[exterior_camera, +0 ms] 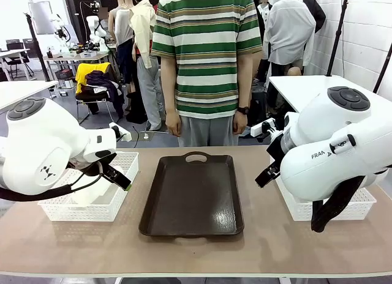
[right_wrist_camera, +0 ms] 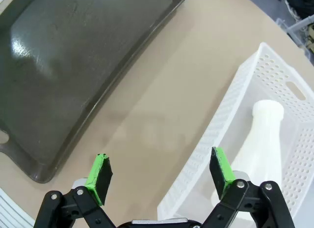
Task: Prepare the laboratory tools.
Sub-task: Pick up the Big flask that the person points to.
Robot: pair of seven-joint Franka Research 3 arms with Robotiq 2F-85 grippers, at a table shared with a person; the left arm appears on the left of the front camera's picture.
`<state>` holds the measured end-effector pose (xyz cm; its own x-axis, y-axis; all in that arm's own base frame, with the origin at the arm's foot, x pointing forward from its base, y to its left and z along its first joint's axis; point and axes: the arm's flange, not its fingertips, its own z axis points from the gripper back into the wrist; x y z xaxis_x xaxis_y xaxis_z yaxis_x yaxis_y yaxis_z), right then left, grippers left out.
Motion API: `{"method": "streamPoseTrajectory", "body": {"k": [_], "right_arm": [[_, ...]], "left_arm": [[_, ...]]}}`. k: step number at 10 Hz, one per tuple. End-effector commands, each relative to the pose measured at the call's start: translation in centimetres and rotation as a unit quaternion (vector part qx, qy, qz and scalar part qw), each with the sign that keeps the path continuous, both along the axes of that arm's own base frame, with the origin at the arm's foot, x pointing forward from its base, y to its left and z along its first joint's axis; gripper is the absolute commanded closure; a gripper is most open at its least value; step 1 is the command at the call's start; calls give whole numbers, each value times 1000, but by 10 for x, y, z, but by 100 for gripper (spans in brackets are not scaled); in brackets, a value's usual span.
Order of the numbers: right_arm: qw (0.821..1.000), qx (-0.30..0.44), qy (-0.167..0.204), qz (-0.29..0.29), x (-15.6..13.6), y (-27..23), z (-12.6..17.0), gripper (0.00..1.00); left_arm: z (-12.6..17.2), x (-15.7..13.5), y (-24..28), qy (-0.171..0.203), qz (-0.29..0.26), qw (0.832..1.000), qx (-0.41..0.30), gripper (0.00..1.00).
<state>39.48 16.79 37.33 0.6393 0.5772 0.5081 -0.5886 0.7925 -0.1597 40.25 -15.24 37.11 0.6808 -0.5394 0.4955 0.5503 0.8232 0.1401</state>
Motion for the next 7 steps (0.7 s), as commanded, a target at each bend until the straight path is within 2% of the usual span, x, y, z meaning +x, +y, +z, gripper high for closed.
{"method": "streamPoseTrajectory", "body": {"k": [1,7], "right_arm": [[1000,0,0,0,0,0,0,0],[1000,0,0,0,0,0,0,0]], "left_arm": [[0,0,1,0,2,1000,-1,0],[0,0,1,0,2,1000,-1,0]]}}
